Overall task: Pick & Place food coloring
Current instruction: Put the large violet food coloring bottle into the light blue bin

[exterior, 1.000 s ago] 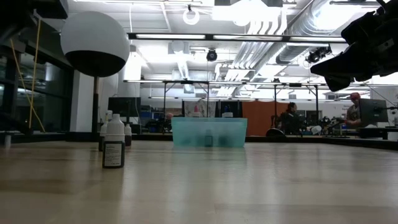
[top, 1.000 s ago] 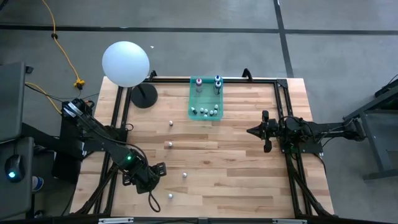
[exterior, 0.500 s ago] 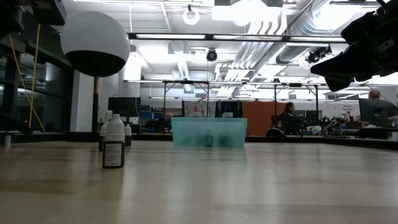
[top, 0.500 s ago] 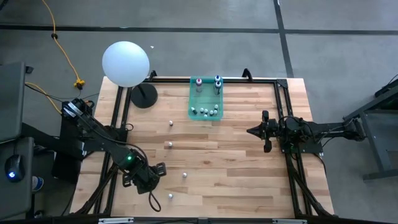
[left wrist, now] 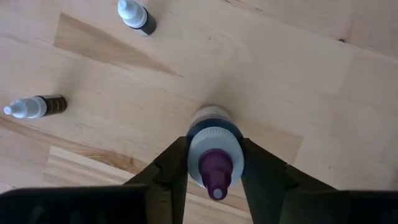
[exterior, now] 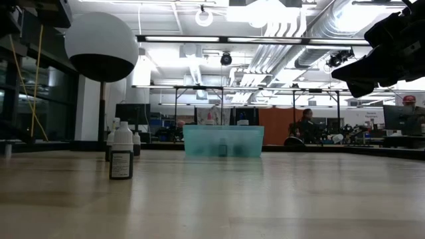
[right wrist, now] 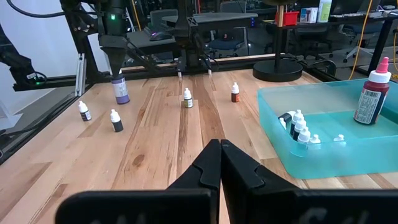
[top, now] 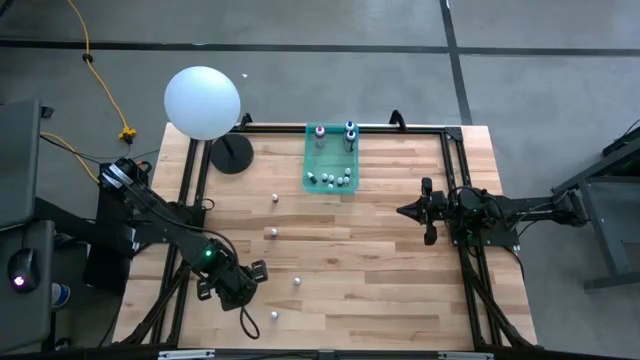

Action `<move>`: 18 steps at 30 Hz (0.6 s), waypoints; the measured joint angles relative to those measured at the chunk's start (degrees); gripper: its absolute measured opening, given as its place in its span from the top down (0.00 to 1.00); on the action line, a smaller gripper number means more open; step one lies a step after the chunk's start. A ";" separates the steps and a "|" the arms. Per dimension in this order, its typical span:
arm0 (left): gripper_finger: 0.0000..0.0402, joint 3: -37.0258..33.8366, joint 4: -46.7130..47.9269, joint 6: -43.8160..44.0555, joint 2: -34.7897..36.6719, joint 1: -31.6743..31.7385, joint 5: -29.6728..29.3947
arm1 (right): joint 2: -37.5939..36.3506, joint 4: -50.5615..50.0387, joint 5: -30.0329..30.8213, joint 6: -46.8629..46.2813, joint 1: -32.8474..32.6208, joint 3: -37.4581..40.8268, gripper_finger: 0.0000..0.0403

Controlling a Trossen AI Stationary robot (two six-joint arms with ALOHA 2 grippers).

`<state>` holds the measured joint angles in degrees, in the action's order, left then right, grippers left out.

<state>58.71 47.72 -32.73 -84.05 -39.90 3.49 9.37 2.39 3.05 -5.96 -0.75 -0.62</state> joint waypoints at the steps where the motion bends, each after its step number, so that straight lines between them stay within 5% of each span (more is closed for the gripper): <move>1: 0.72 0.12 0.23 0.00 0.00 0.27 0.00 | 0.00 -0.01 0.00 0.02 0.00 0.01 1.00; 18: 0.72 10.23 8.07 2.77 2.34 1.73 -1.37 | -0.01 0.01 0.00 0.02 0.01 0.01 1.00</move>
<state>68.95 55.79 -29.97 -81.71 -38.17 2.11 9.35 2.40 3.05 -5.94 -0.74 -0.61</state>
